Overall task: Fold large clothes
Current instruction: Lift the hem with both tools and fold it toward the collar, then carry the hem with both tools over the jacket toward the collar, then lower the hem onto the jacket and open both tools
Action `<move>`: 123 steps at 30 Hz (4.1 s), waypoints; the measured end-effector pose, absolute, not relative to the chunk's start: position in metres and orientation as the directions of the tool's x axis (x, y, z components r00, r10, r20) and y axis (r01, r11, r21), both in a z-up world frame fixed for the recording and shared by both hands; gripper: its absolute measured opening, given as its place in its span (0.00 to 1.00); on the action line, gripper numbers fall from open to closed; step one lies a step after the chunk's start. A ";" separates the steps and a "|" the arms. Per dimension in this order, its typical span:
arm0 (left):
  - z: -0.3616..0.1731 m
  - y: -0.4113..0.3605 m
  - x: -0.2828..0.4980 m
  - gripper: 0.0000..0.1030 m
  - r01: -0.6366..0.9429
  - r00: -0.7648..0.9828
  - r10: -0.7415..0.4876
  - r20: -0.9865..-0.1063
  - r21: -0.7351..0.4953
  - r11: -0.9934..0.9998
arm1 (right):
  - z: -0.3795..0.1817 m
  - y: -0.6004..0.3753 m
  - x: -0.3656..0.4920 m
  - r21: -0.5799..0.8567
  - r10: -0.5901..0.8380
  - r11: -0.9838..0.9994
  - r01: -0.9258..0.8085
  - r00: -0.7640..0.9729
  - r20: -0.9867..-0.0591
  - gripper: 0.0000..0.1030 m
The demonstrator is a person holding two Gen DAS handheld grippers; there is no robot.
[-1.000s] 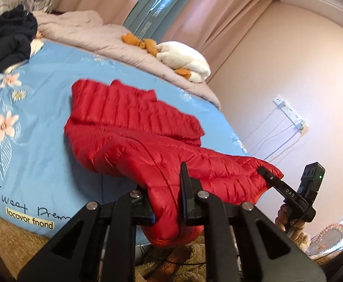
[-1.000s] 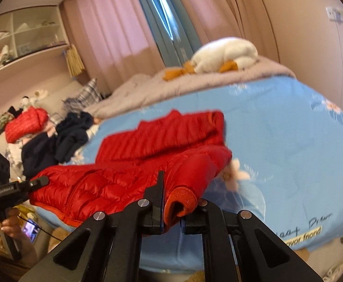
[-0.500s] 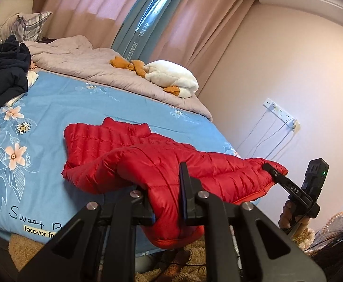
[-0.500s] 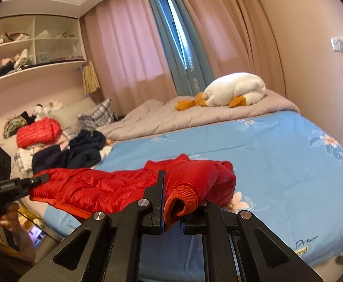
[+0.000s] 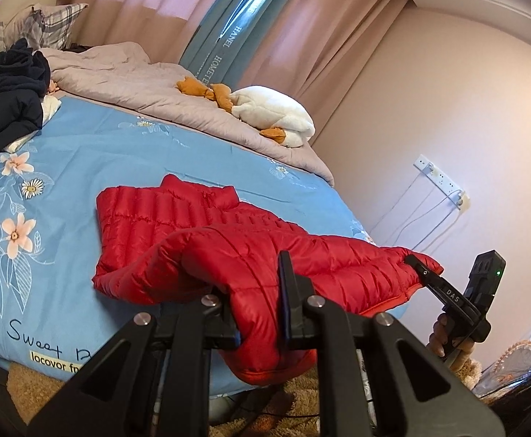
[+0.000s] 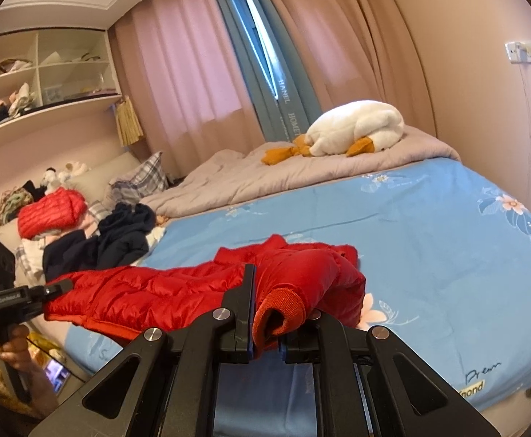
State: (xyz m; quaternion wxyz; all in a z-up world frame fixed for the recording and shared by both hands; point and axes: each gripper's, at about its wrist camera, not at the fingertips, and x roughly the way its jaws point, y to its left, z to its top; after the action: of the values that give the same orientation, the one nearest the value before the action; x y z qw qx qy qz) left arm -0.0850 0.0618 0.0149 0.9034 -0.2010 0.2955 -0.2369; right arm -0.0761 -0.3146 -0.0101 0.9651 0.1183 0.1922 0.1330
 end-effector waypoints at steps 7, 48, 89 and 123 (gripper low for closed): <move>0.015 0.063 -0.074 0.15 0.304 0.713 -0.549 -0.436 -0.513 0.803 | -0.007 -0.315 -0.068 0.280 0.300 0.937 -0.208 0.891 -0.341 0.10; 0.027 0.053 0.024 0.15 0.226 0.661 -0.505 -0.555 -0.495 0.839 | 0.001 -0.316 0.013 0.317 0.250 0.942 -0.107 0.854 -0.456 0.10; -0.021 0.055 0.156 0.16 0.069 0.608 -0.409 -0.680 -0.468 0.881 | -0.030 -0.303 0.134 0.305 0.240 0.951 -0.055 0.755 -0.610 0.10; -0.012 0.062 0.142 0.73 0.047 0.688 -0.339 -0.641 -0.428 0.903 | -0.028 -0.315 0.141 0.257 0.163 0.966 0.003 0.768 -0.620 0.52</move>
State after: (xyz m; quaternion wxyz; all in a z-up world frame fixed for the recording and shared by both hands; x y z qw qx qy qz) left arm 0.1416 0.0618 -0.0122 0.8983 -0.1925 0.3799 -0.1075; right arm 0.1415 -0.3149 -0.0278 0.9322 0.1224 0.3379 0.0428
